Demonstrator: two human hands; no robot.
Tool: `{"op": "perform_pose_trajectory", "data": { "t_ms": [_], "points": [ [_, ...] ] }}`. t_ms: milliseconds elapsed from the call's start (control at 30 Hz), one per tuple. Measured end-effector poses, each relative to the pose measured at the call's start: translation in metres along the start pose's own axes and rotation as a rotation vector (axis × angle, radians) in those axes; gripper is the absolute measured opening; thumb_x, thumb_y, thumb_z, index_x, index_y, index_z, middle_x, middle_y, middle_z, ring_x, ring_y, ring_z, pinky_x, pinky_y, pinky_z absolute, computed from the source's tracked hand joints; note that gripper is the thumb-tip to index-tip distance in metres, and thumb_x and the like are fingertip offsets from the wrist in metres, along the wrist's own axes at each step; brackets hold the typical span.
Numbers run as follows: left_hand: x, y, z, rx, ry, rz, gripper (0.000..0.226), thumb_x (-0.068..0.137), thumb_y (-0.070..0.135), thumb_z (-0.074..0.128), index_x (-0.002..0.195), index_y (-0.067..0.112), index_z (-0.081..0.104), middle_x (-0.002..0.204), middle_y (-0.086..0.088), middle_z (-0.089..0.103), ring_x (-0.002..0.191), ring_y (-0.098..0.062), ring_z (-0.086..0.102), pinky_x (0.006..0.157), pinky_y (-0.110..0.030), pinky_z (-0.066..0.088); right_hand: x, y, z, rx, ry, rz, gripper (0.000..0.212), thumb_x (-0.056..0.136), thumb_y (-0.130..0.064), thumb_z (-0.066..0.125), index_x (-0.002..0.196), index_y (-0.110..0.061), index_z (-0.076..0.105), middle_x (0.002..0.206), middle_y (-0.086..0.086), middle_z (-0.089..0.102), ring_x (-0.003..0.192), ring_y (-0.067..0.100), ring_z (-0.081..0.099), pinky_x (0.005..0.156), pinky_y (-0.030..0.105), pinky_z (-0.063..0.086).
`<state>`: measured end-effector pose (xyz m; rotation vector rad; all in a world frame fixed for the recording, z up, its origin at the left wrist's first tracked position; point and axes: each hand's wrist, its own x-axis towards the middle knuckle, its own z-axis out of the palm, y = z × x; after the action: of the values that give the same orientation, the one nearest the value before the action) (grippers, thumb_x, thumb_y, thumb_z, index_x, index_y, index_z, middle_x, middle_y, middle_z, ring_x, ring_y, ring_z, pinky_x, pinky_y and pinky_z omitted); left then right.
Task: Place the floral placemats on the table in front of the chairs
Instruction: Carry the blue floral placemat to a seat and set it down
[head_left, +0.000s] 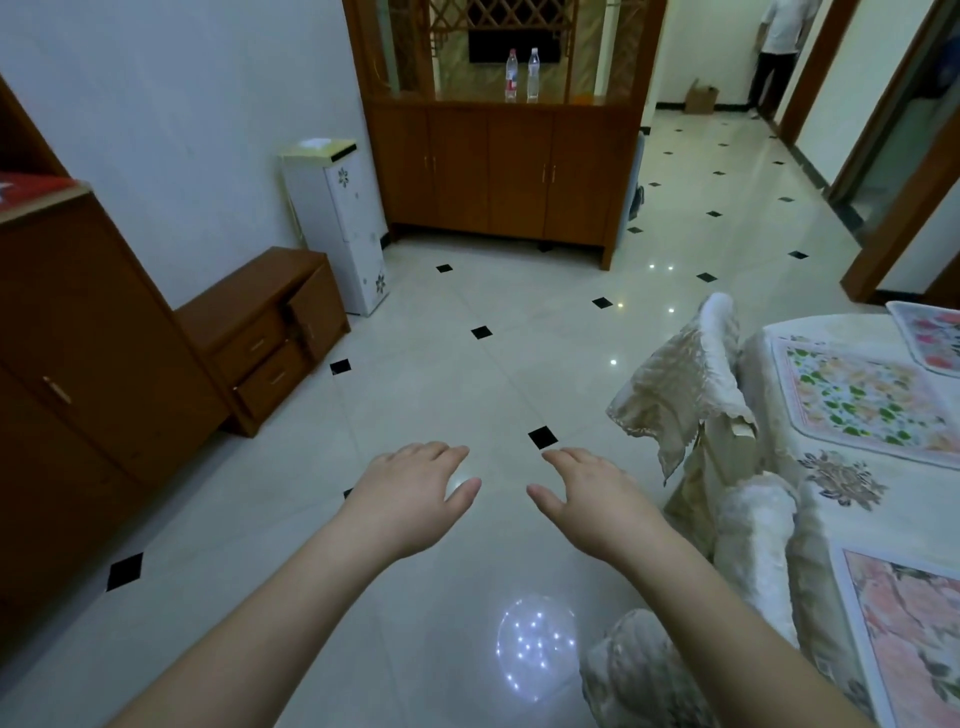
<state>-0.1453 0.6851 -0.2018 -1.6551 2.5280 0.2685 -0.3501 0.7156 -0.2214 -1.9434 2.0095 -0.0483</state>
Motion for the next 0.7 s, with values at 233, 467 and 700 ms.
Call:
{"op": "perform_pose_trajectory", "data": {
  "t_ms": [233,467,700],
  "points": [
    [0.076,-0.035,-0.012,-0.015,0.012,0.07,0.056,0.102,0.054,0.025,0.152,0.029,0.028,0.156,0.007,0.035,0.143,-0.015,0.03,0.113,-0.035,0.027,0.07,-0.01,-0.012,-0.024,-0.011,0.059,0.058,0.1,-0.053,0.035,0.149,-0.024,0.03,0.152,-0.001,0.038,0.136,0.023,0.038,0.109,0.037,0.03],
    [0.147,-0.088,-0.043,-0.021,0.026,0.158,0.056,0.102,0.054,0.025,0.153,0.029,0.027,0.156,0.008,0.034,0.143,-0.015,0.03,0.112,-0.035,0.026,0.136,-0.039,-0.042,-0.015,0.026,0.14,0.051,0.1,-0.052,0.037,0.144,-0.025,0.038,0.148,-0.004,0.043,0.134,0.019,0.041,0.106,0.034,0.034],
    [0.213,-0.112,-0.069,-0.025,0.006,0.241,0.057,0.102,0.054,0.024,0.153,0.029,0.026,0.157,0.007,0.033,0.144,-0.015,0.028,0.114,-0.035,0.025,0.185,-0.038,-0.061,-0.023,0.043,0.216,0.057,0.101,-0.053,0.035,0.149,-0.024,0.032,0.152,-0.002,0.038,0.136,0.021,0.04,0.108,0.036,0.034]
  ]
}}
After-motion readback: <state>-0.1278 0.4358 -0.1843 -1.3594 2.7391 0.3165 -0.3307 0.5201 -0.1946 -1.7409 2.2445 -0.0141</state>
